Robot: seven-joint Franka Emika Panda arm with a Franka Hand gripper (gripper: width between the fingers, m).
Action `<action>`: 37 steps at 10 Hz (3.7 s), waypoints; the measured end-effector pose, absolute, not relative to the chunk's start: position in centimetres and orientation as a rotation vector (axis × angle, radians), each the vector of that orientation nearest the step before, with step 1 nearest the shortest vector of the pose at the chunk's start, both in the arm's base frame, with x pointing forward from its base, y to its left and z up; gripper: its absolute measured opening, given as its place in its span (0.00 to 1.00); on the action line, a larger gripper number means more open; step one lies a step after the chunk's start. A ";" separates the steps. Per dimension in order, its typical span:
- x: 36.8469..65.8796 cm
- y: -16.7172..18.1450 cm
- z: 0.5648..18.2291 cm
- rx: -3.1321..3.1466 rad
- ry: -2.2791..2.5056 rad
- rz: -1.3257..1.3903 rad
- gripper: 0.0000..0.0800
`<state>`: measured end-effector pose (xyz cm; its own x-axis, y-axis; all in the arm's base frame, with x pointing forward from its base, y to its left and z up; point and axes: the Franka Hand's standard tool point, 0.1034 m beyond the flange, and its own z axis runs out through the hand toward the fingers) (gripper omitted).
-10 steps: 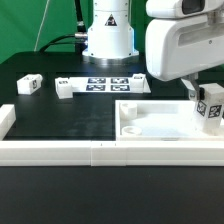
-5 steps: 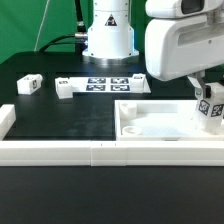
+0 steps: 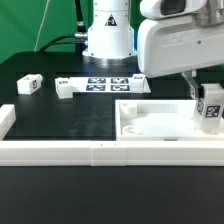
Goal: Assemble one leg
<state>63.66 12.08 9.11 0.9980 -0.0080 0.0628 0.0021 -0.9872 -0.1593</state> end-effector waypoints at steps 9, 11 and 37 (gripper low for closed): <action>64.1 11.3 9.1 -2.623 1.395 -0.122 0.37; 64.1 11.2 9.1 -2.556 1.494 -0.096 0.37; 64.6 11.5 8.4 -3.036 -0.086 -0.165 0.36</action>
Offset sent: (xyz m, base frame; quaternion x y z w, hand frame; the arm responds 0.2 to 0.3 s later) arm -0.0056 0.0044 -0.0106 0.0137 0.0046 0.2685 0.9632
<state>64.56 11.54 8.44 0.9925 0.0508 0.1110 0.0616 -0.9934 -0.0968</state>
